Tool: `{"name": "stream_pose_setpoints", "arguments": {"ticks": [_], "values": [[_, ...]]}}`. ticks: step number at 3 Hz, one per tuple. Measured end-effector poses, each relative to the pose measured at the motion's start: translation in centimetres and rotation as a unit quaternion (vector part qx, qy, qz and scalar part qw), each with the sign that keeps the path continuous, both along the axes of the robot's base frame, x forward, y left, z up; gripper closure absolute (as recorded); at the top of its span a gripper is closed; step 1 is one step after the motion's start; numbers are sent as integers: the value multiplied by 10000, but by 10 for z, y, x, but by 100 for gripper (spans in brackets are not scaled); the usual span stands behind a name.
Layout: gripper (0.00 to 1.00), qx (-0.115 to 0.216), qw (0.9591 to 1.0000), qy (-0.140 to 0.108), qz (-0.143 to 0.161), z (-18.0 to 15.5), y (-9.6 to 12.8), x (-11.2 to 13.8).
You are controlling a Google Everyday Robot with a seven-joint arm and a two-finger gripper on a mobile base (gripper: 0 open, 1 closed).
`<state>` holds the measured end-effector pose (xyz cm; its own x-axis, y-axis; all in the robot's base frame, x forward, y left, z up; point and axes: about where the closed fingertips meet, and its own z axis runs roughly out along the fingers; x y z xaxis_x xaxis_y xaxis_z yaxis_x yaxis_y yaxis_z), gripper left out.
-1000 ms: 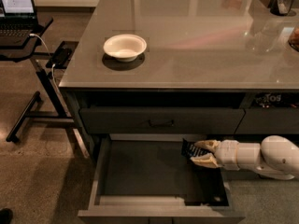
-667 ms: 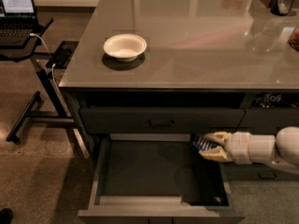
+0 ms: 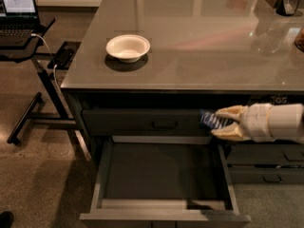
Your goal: Pick rxbar blueberry from middle drawer and place on counter
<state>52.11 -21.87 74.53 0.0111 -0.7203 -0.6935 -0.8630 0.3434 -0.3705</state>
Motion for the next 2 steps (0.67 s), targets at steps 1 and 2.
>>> {"name": "stream_pose_setpoints", "arguments": {"ticks": [1,2], "values": [[100,-196,9996,-194,-9,61,-1,4],[100,-221,9989,-415,20,108,-6,4]]}}
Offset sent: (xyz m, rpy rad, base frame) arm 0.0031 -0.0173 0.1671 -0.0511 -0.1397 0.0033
